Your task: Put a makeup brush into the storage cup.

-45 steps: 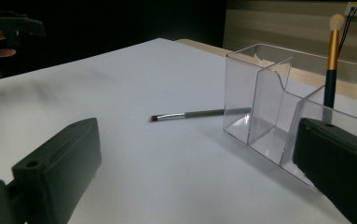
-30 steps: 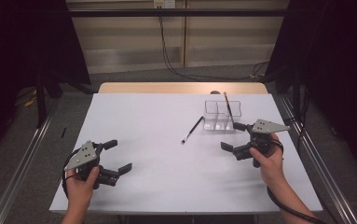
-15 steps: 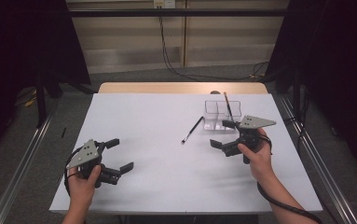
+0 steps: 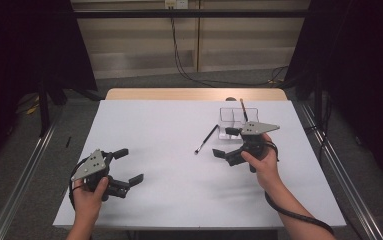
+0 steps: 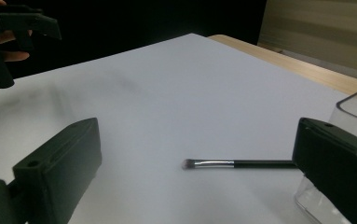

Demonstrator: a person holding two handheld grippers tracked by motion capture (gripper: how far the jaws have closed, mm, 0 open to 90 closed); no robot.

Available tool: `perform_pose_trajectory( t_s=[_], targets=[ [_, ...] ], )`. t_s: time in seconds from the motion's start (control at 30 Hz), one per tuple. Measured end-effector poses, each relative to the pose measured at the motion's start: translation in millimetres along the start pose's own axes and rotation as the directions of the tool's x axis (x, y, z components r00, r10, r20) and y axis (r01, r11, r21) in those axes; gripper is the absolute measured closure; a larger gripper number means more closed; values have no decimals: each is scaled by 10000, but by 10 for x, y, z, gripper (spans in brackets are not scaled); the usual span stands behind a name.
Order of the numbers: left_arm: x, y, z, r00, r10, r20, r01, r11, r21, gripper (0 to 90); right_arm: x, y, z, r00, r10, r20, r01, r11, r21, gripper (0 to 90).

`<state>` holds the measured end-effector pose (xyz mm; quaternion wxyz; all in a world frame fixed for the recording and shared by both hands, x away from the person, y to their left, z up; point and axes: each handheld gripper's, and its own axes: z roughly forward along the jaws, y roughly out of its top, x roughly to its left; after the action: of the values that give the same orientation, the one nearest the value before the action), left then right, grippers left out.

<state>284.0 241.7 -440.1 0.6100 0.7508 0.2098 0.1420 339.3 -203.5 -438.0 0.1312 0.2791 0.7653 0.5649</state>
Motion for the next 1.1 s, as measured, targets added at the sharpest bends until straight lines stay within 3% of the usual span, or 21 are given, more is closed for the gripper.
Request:
perform_pose_trajectory(
  t_s=[0.7, 1.1],
  targets=[
    [2, 3, -1, 10000, 11, 51, -11, 10000, -3, 0, 26, 85, 367, 9994, -71, -325, 86, 9988, 483, 9],
    [14, -12, 14, 10000, -28, 79, 27, 10000, 61, 0, -10, 90, 605, 9999, -30, -119, 44, 9922, 1242, 12]
  ],
)
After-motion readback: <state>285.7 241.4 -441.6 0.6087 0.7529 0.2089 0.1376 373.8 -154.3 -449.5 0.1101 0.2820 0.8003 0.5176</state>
